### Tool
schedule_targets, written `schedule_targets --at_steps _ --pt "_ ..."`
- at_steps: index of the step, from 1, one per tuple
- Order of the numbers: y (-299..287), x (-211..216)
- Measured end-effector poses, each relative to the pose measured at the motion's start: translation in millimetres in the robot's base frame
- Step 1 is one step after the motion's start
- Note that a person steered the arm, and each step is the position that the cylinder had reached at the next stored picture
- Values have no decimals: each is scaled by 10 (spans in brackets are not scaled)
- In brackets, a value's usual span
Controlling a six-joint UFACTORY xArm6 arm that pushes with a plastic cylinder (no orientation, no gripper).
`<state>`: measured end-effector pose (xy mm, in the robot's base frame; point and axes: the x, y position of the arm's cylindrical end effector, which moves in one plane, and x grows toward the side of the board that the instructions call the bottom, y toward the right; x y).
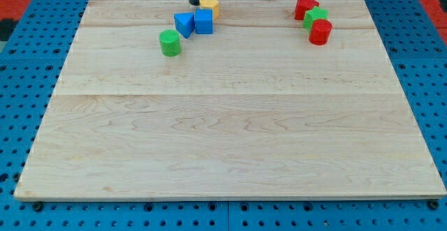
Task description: Push the green circle into the blue cube
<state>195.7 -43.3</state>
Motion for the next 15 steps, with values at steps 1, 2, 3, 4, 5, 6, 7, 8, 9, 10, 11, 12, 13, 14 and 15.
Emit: schedule_targets --at_steps 1,2,3,4,5,6,7,8,9,10,11,12,13,14,15 --pt "212 -36" --pt "339 -29" --pt "638 -21" --pt "903 -23" --pt "939 -24" --pt "913 -33" --pt "675 -27" --pt "137 -33" --pt "-648 -38" --pt "-831 210" --pt "-163 519" --pt "514 575" --pt "665 522" --pt "-46 210" --pt "-1013 68"
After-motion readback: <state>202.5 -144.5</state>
